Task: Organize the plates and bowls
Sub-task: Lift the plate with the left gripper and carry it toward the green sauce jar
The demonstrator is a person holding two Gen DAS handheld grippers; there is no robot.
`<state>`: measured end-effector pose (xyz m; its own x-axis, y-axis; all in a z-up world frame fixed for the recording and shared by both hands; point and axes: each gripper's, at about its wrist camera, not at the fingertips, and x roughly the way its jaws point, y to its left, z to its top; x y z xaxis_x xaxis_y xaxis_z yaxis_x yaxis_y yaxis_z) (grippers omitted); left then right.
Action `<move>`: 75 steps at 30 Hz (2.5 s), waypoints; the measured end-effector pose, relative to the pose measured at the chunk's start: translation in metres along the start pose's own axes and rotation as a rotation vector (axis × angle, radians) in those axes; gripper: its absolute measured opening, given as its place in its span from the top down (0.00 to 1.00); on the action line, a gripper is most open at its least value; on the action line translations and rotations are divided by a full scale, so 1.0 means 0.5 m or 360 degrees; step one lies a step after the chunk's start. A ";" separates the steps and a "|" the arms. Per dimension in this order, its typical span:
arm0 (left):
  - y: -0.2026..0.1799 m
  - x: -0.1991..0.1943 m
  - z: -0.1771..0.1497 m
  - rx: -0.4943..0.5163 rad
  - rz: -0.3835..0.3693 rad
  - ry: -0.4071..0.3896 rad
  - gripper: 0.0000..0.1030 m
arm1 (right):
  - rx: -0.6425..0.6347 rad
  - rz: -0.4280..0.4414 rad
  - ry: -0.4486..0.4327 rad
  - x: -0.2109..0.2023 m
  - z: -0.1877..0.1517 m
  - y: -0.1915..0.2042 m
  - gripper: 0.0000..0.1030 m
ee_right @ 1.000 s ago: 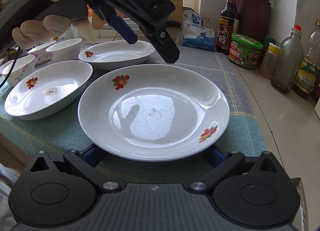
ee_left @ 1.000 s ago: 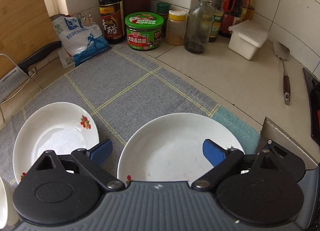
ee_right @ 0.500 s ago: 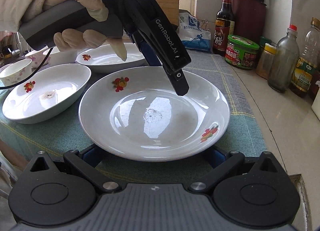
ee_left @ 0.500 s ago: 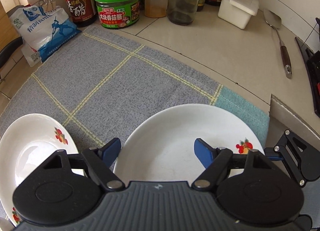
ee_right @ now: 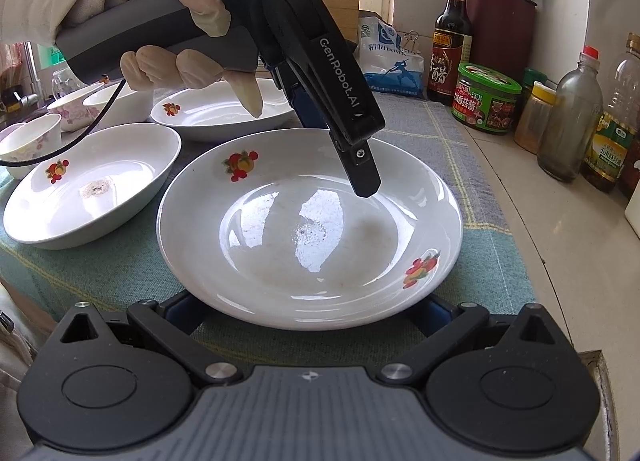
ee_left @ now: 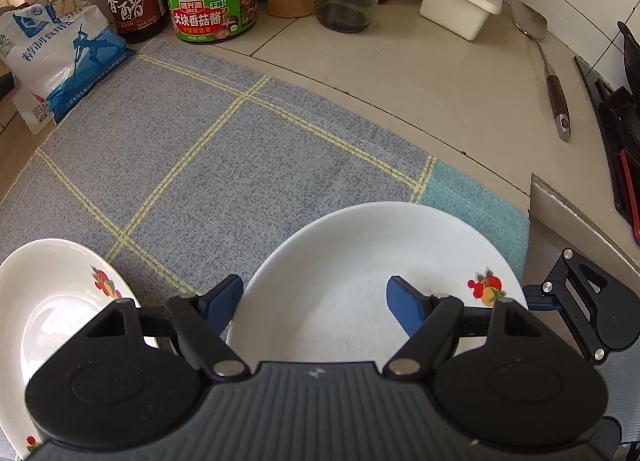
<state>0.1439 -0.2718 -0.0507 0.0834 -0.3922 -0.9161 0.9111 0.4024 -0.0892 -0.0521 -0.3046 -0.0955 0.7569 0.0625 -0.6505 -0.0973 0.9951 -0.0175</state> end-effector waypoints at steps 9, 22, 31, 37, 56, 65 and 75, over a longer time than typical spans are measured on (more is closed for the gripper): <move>0.001 -0.012 0.002 0.0008 -0.0023 -0.0036 0.25 | -0.0037 -0.0010 0.0049 0.003 0.011 -0.006 0.00; 0.040 -0.026 0.053 -0.0014 -0.0002 -0.0124 0.25 | -0.0105 -0.0004 0.0039 0.029 0.069 -0.054 0.00; 0.085 -0.013 0.111 -0.0048 0.0010 -0.0170 0.25 | -0.0116 0.0000 0.0041 0.078 0.112 -0.099 0.00; 0.107 0.004 0.147 -0.0064 0.0016 -0.0177 0.25 | -0.0136 -0.0004 0.0054 0.108 0.134 -0.127 0.00; 0.138 0.057 0.176 -0.0077 0.0032 -0.0177 0.25 | -0.0128 0.0012 0.0095 0.159 0.152 -0.167 0.00; 0.132 0.067 0.184 -0.0062 0.0036 -0.0198 0.25 | -0.0066 0.0023 0.0101 0.165 0.150 -0.186 0.00; 0.124 0.042 0.171 -0.0046 0.0069 -0.0255 0.22 | -0.0033 0.0022 0.0092 0.151 0.147 -0.184 0.00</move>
<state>0.2366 -0.3261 -0.0421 0.1877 -0.5002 -0.8453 0.8935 0.4444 -0.0645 0.0613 -0.3857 -0.0871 0.7167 0.0712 -0.6938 -0.1214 0.9923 -0.0235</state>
